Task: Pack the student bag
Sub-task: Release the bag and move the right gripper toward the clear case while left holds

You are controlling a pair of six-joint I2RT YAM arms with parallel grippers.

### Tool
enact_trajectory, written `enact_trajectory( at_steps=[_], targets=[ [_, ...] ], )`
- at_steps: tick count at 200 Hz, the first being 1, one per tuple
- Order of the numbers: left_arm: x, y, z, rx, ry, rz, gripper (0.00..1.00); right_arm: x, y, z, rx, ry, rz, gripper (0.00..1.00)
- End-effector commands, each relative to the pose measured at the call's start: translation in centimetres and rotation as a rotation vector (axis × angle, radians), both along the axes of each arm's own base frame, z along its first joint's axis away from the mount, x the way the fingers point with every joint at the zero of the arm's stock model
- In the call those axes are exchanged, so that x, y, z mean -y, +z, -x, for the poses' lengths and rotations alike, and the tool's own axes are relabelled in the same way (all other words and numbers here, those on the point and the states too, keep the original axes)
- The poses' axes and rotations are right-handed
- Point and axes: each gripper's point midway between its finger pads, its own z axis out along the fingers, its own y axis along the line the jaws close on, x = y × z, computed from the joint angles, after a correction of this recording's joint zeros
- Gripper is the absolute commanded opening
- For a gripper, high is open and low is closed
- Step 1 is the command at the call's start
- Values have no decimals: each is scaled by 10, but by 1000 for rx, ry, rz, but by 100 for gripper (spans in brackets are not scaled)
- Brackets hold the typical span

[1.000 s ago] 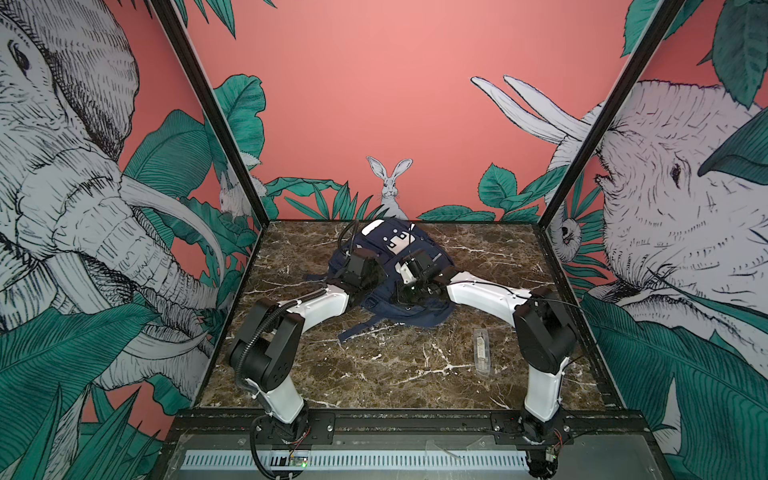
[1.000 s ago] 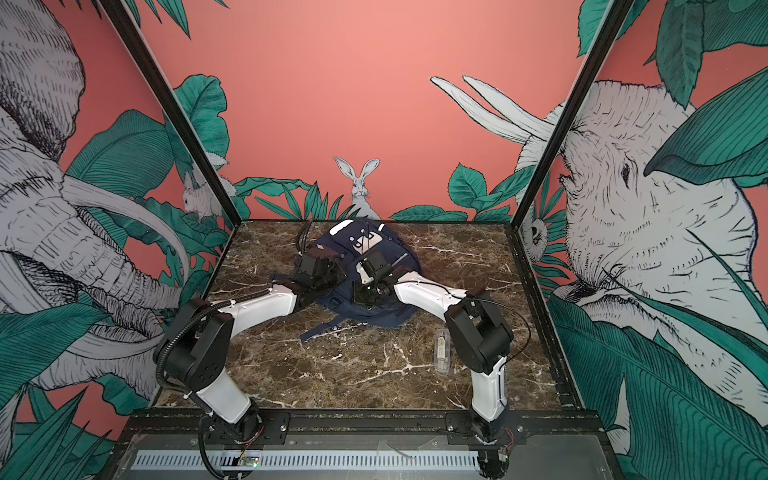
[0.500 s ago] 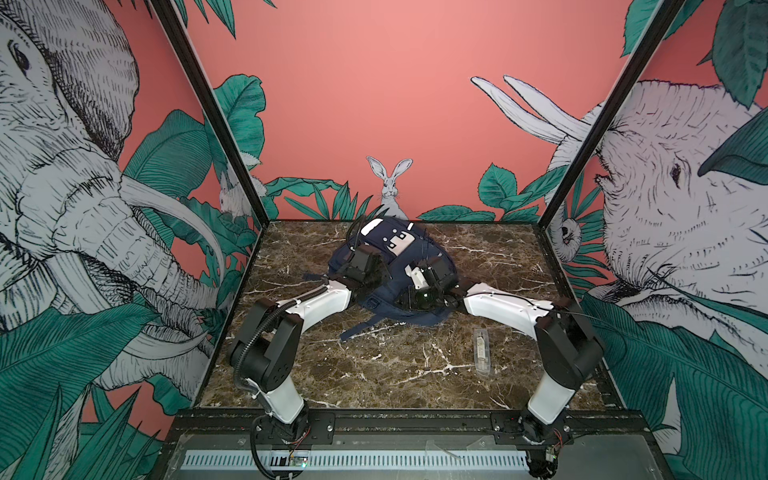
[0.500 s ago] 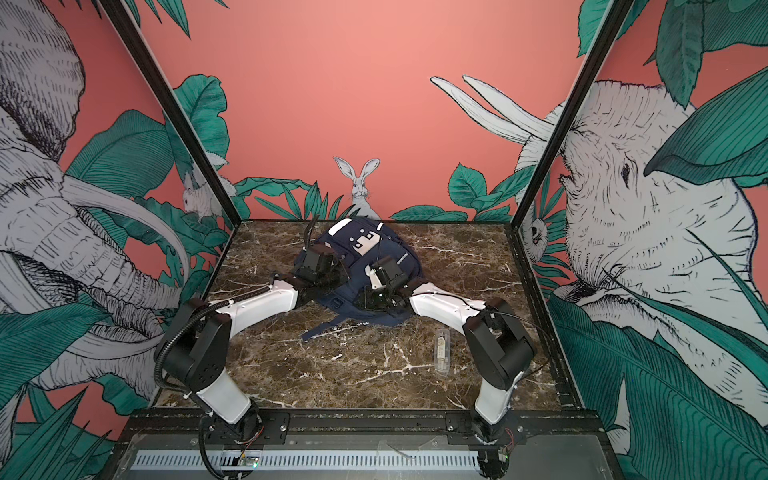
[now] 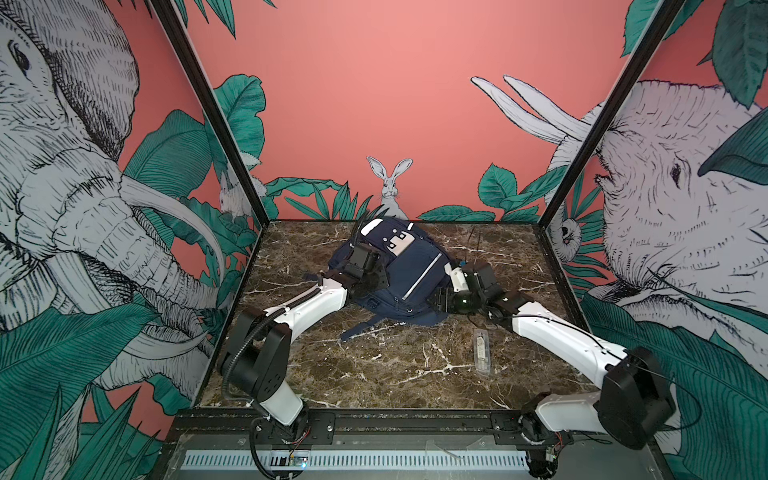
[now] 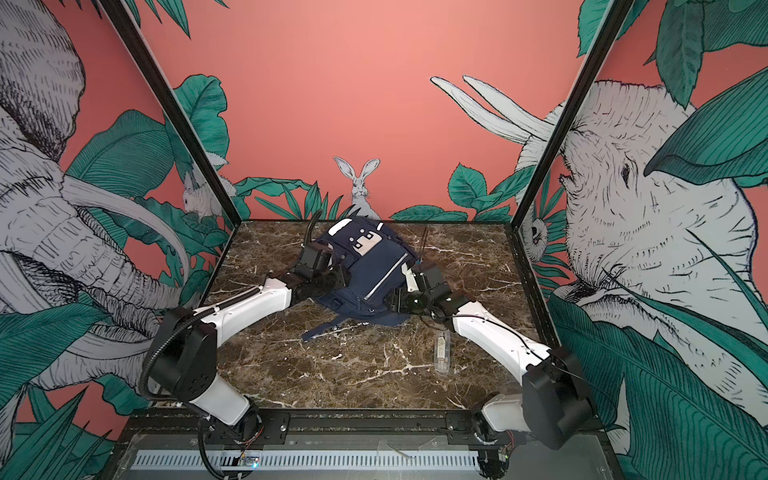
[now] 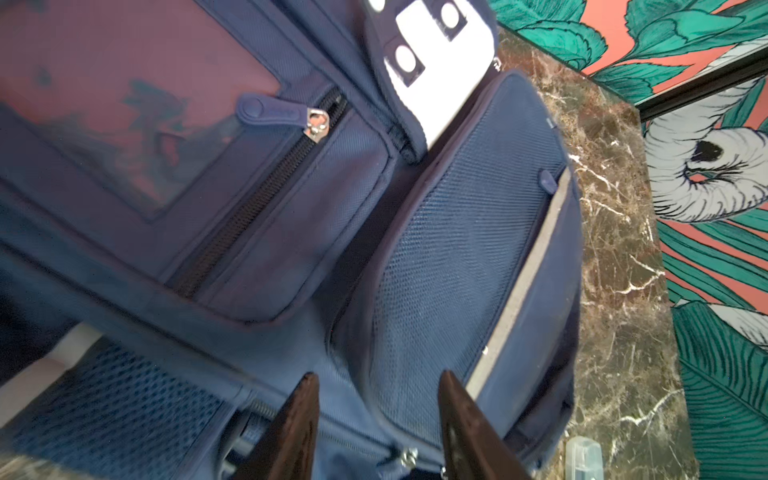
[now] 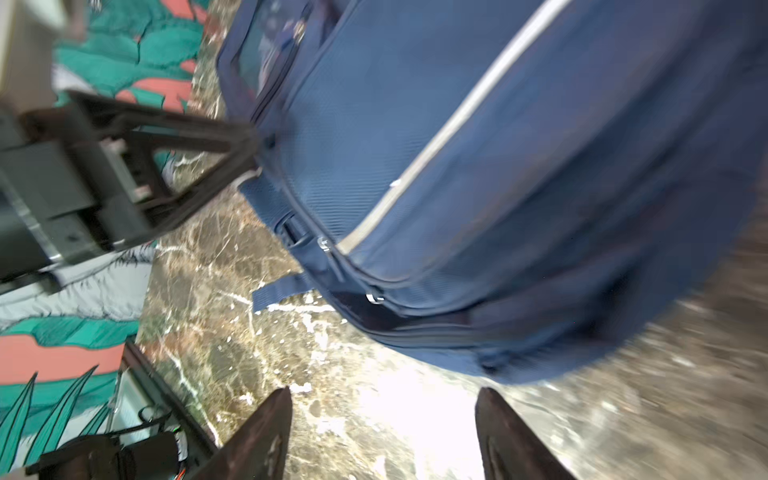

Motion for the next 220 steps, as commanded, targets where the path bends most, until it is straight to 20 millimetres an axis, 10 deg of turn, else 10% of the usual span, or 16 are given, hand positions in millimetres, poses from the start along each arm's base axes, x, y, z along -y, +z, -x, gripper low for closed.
enact_trajectory(
  at_steps=[1, 57, 149, 220],
  targets=[
    [-4, 38, 3, 81, -52, -51, 53, 24, -9, 6, -5, -32, 75, 70],
    [13, 59, 11, 165, -144, -114, 62, 59, -42, 15, -72, -138, 193, 78],
    [106, 49, 59, 167, -401, -210, 65, 132, -75, 63, -159, -353, 392, 84],
    [110, 26, 68, 113, -501, -335, 66, 154, -89, 92, -157, -435, 581, 90]
  ],
)
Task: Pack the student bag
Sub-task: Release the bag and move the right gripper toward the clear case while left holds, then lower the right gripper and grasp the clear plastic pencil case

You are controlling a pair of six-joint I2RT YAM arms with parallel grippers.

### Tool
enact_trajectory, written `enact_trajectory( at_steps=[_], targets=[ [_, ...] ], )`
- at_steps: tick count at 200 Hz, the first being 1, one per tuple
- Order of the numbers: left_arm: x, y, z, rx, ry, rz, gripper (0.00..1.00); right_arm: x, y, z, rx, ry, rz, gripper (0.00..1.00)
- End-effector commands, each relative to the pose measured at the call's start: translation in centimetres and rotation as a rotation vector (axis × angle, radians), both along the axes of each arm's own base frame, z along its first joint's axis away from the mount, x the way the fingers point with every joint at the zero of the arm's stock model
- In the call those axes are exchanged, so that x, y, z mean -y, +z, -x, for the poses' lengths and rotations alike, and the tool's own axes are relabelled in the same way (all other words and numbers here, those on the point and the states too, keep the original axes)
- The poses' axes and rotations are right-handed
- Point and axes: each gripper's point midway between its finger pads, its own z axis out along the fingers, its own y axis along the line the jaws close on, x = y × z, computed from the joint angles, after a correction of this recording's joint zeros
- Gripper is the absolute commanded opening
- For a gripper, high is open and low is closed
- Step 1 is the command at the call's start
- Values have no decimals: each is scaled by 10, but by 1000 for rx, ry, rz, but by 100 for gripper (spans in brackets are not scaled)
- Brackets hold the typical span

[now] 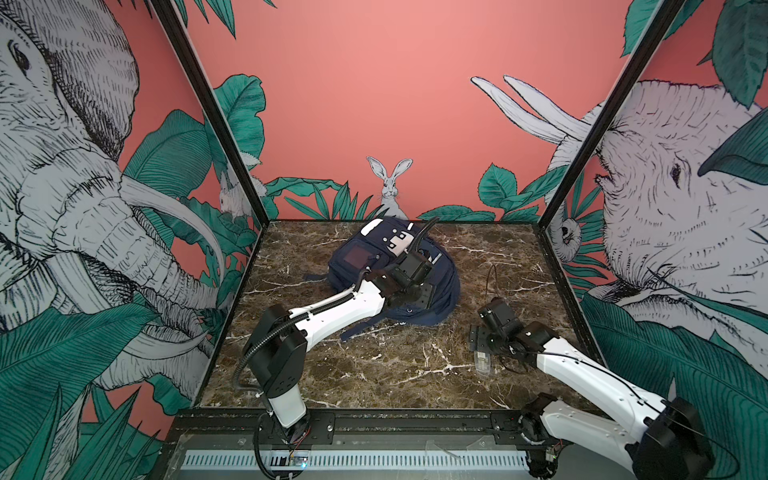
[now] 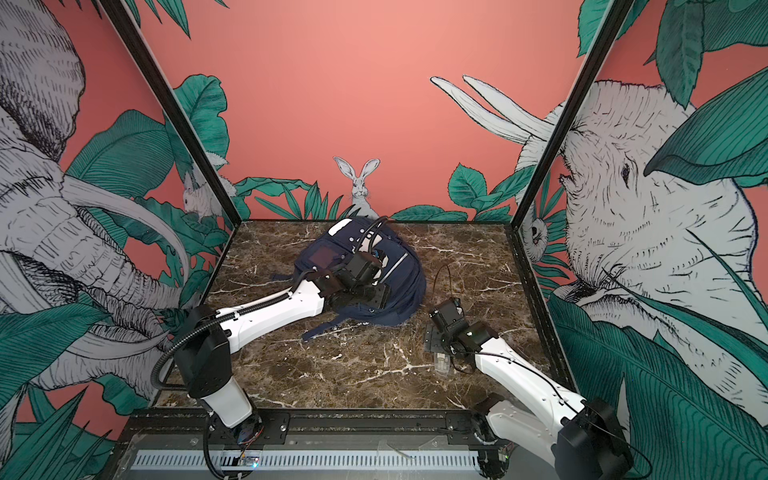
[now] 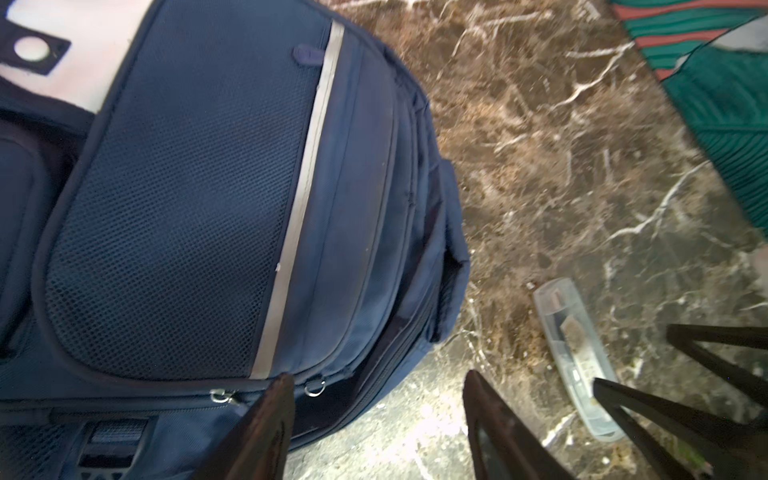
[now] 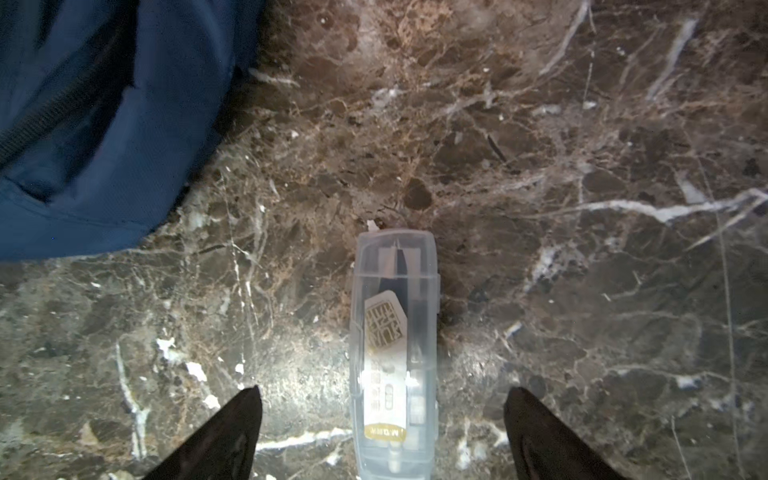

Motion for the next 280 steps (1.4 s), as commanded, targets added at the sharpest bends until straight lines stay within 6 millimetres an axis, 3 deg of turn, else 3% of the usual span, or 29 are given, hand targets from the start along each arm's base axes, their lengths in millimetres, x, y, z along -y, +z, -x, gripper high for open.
enact_trajectory(
  at_steps=[1, 48, 75, 134, 225, 280],
  targets=[
    [-5, 10, -2, 24, -34, -58, 66, 15, -7, 9, -10, -59, 91, 90],
    [-13, 7, -3, 46, -51, -117, 66, -7, -21, 12, -54, 2, 99, 91],
    [-15, 5, -1, 46, -54, -122, 66, 0, -24, 9, -46, -19, 147, 91],
    [-16, -1, -8, -13, -54, -87, 65, -27, -54, -2, -94, 18, 71, 81],
    [-19, -8, -12, -32, -34, -88, 65, -7, -59, 2, -76, -29, 77, 73],
    [-17, -9, -18, -29, -40, -116, 64, -18, -72, 1, -103, 4, 0, 68]
  ],
)
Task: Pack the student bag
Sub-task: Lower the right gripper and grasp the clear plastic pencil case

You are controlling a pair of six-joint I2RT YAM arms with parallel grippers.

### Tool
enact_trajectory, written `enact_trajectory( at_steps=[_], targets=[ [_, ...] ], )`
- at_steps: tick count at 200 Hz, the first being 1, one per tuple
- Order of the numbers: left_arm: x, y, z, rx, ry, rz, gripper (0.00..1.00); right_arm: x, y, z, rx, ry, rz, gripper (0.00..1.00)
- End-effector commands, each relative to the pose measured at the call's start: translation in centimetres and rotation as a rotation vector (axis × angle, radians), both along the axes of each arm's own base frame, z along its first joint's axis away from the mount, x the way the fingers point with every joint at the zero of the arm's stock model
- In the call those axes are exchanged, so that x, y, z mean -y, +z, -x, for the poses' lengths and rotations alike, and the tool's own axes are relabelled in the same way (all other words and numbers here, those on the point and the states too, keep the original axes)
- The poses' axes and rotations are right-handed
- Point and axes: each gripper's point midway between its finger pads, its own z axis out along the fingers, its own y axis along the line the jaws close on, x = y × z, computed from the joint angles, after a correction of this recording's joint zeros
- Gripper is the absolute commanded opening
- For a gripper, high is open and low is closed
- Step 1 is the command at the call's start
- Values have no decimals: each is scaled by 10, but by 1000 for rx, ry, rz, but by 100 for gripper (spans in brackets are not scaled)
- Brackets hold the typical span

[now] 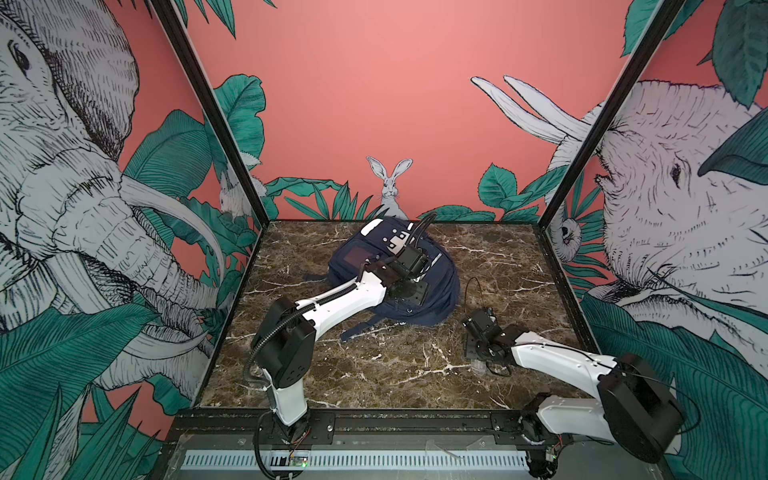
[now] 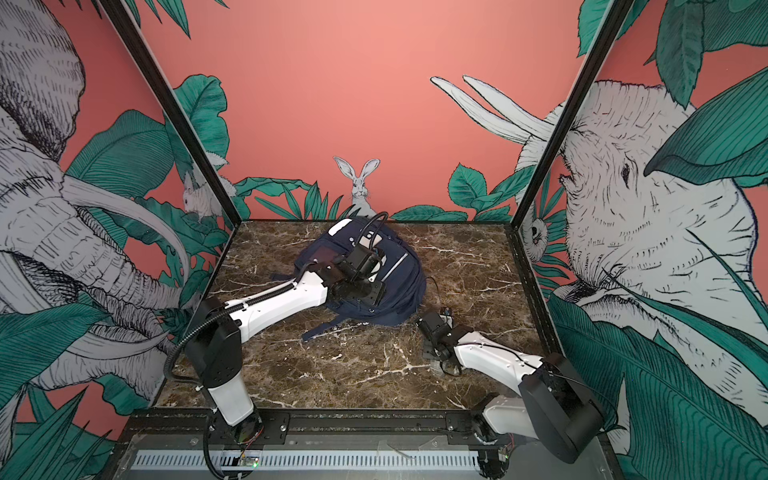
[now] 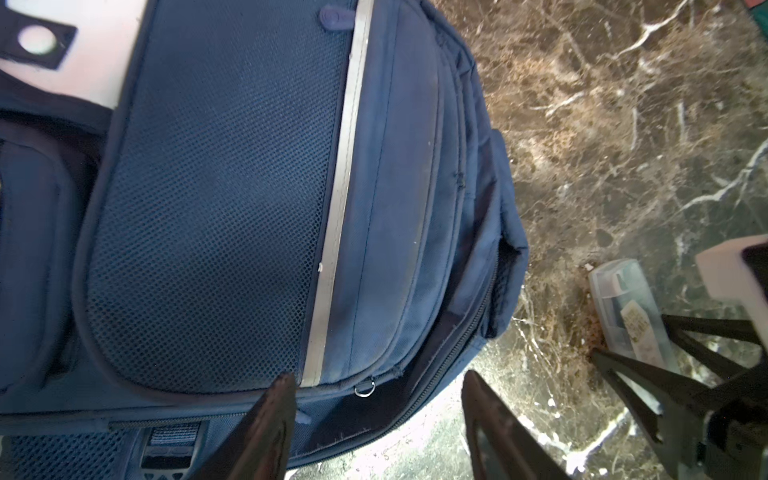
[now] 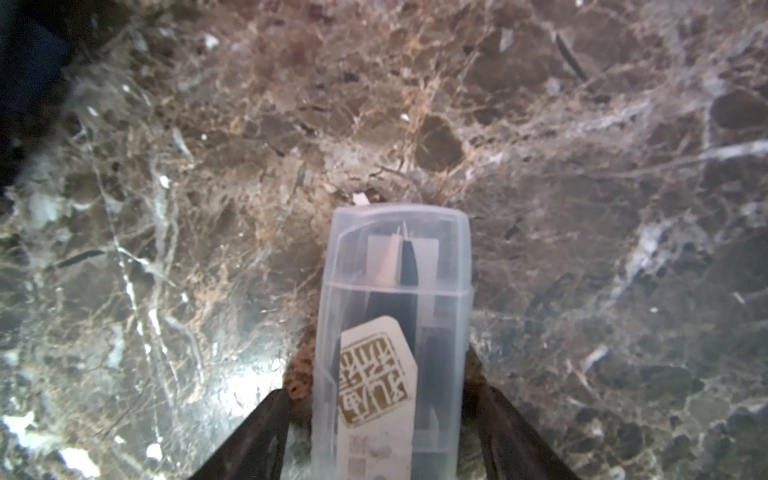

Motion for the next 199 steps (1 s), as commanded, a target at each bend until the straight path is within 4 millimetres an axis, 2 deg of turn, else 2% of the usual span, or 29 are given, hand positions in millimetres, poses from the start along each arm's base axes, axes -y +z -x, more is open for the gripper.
enact_trajectory(
  at_steps=[1, 35, 79, 138, 199],
  targets=[
    [-1, 9, -3, 6, -4, -10, 64, -5, -12, 5, -33, 29, -33, 68],
    [2, 10, -5, 3, -6, -16, 63, -5, -16, 7, -46, 34, -30, 61],
    [-2, 11, -7, 12, 7, -35, 59, -6, -7, 5, -5, 36, -56, 49],
    [-3, 16, -7, -3, 20, -7, 59, -6, -5, 6, 2, 44, -66, 36],
    [-7, 18, -9, 8, 14, -43, 60, -7, 13, 1, 57, 46, -82, 29]
  ],
)
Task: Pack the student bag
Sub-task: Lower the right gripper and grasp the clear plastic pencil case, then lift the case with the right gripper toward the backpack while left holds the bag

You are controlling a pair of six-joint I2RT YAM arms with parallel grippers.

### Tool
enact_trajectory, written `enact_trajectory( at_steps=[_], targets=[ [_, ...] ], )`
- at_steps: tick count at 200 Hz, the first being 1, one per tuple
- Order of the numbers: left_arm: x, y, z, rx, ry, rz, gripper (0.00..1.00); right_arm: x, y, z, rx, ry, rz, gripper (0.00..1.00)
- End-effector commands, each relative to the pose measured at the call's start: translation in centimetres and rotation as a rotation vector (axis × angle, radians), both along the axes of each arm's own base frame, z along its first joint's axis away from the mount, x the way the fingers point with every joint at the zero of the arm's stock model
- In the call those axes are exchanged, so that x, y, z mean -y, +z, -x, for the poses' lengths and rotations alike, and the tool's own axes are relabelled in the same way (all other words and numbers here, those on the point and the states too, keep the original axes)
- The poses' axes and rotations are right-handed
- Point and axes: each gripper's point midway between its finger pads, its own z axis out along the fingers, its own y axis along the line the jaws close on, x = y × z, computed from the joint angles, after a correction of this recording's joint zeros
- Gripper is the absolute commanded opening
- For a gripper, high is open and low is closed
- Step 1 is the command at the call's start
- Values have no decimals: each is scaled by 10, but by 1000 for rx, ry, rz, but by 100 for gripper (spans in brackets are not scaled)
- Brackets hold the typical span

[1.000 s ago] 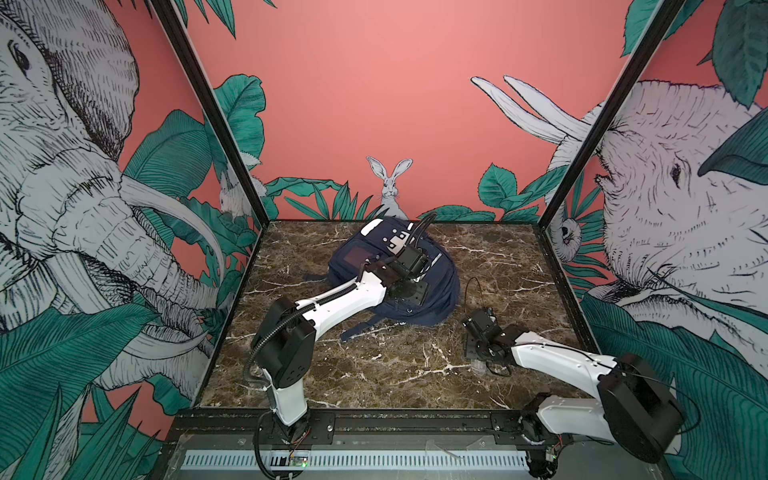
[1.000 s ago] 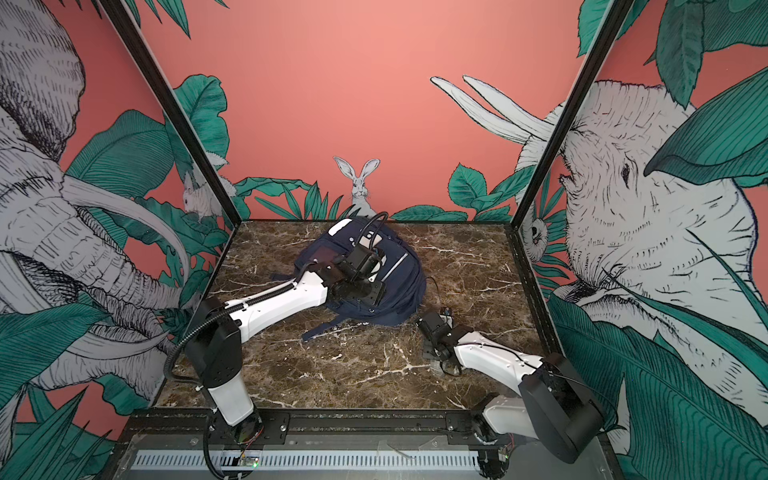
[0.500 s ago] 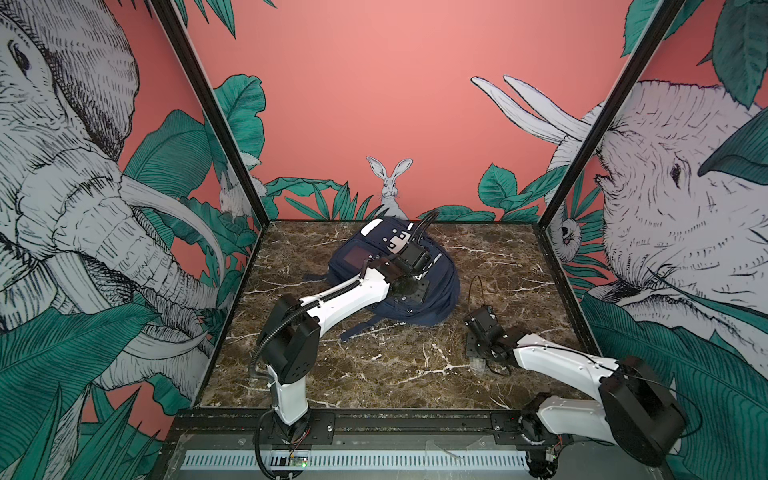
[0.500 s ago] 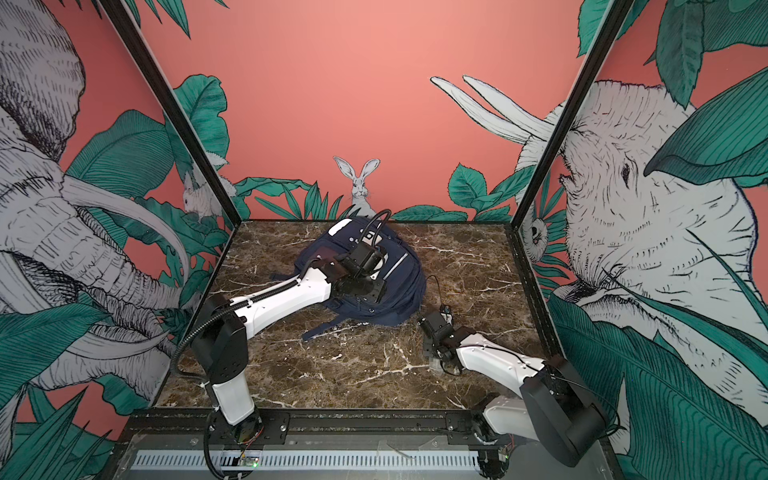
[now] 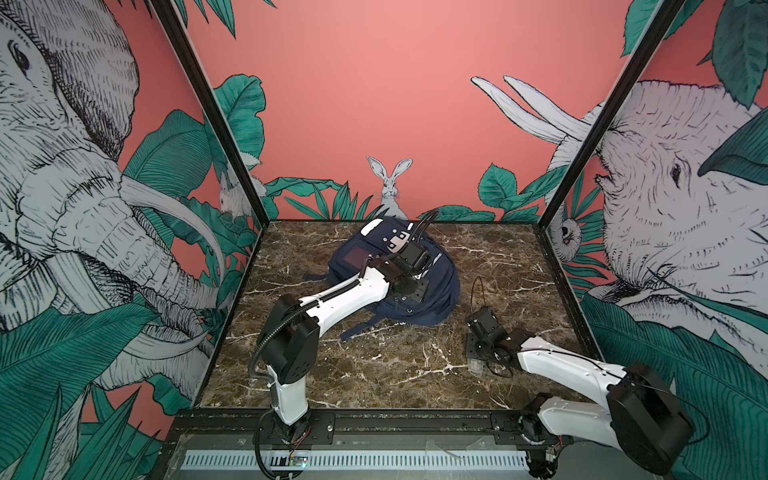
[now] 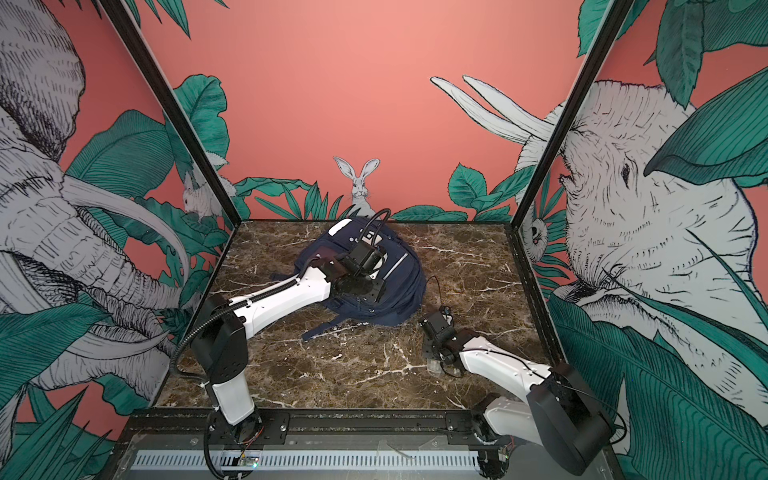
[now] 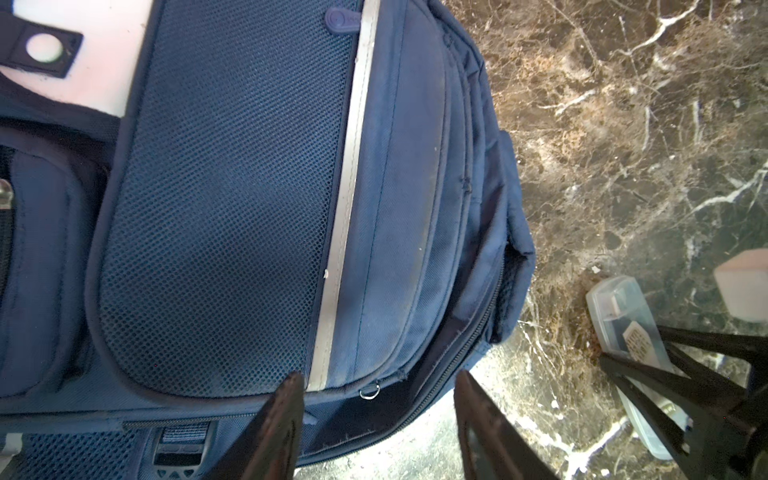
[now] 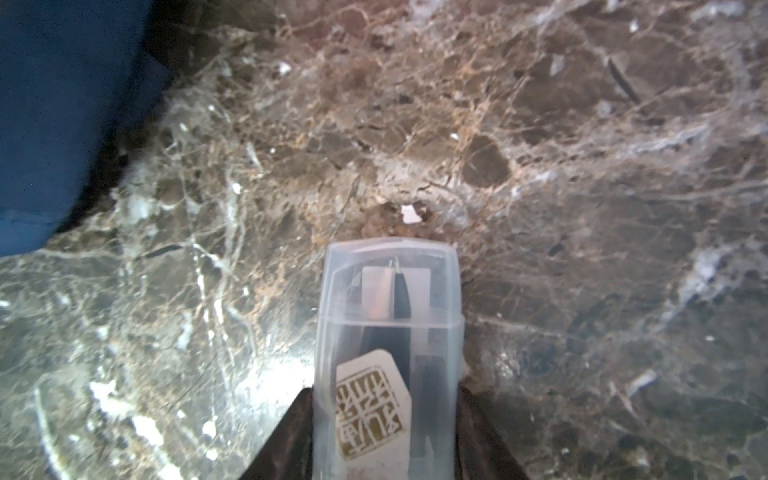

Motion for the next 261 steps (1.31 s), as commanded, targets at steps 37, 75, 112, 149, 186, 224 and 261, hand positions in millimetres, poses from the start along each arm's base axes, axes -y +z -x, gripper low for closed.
enact_trajectory(
  at_steps=[37, 75, 112, 149, 186, 224, 261],
  targets=[
    [-4, -5, -3, -30, -29, -115, 61, -4, 25, -7, 65, 16, -37, 28],
    [13, -11, -5, 3, -73, -168, 63, -15, 48, -23, 127, 21, -115, 27],
    [30, -23, -7, 13, -119, -219, 62, -22, 60, -37, 146, -1, -234, 25],
    [40, -34, -6, 46, -147, -299, 59, -22, 62, -42, 146, -10, -271, 24],
    [39, -45, -14, 95, -163, -433, 57, -23, 65, -44, 152, -11, -286, 23],
    [36, -52, -19, 105, -166, -494, 52, -20, 64, -42, 151, -18, -286, 22],
    [29, -55, -25, 128, -155, -548, 41, -20, 64, -43, 153, -21, -289, 21]
  ],
)
